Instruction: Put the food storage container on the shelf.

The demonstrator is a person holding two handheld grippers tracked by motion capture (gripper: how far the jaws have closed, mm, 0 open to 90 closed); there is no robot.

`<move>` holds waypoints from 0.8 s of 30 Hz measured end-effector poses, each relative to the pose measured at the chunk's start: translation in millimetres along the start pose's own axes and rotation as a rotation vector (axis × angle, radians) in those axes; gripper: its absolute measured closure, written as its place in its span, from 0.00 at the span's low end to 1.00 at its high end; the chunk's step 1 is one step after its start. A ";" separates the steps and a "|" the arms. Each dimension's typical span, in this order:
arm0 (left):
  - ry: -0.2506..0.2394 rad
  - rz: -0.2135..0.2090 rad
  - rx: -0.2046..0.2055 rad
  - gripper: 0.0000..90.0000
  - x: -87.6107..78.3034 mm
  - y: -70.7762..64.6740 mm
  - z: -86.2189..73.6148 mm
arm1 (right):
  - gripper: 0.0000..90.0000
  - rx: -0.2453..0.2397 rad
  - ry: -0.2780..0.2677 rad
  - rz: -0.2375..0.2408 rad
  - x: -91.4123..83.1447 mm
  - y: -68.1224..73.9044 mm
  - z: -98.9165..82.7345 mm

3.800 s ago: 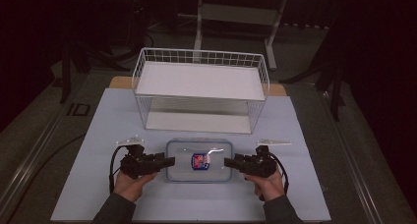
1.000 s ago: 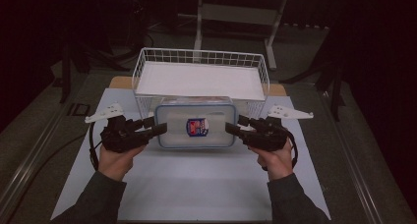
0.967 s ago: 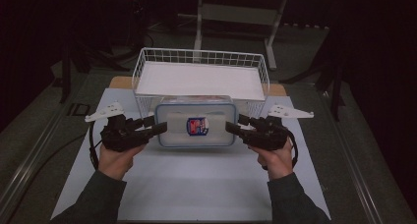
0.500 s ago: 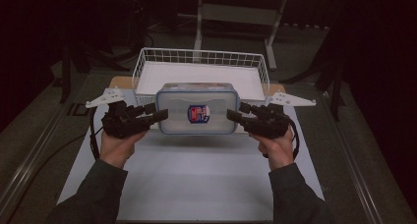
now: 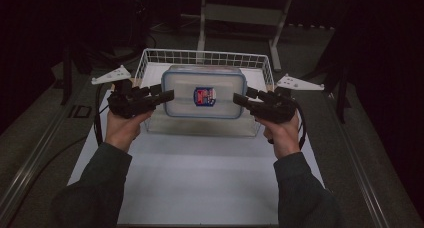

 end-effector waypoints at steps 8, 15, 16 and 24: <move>0.015 0.006 -0.023 0.57 16.5 20.0 9.8 | 0.54 0.041 -0.017 -0.013 13.7 -19.2 5.1; -0.003 0.004 -0.064 0.57 26.5 36.4 8.9 | 0.54 0.073 -0.014 -0.024 25.6 -32.2 6.5; -0.004 0.010 -0.076 0.57 28.9 40.6 8.7 | 0.54 0.088 -0.008 -0.027 29.6 -36.4 5.8; -0.039 0.021 -0.127 0.57 35.7 52.4 7.4 | 0.53 0.123 0.010 -0.038 40.8 -46.9 1.6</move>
Point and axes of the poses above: each handheld gripper's, and its own axes: x roughly forward along the jaws, z roughly out of its top, y roughly to its left, the point moved 2 cm from there along x, roughly forward along the jaws, and after that the axes turned 4 degrees about -y, right-handed, at the moved point
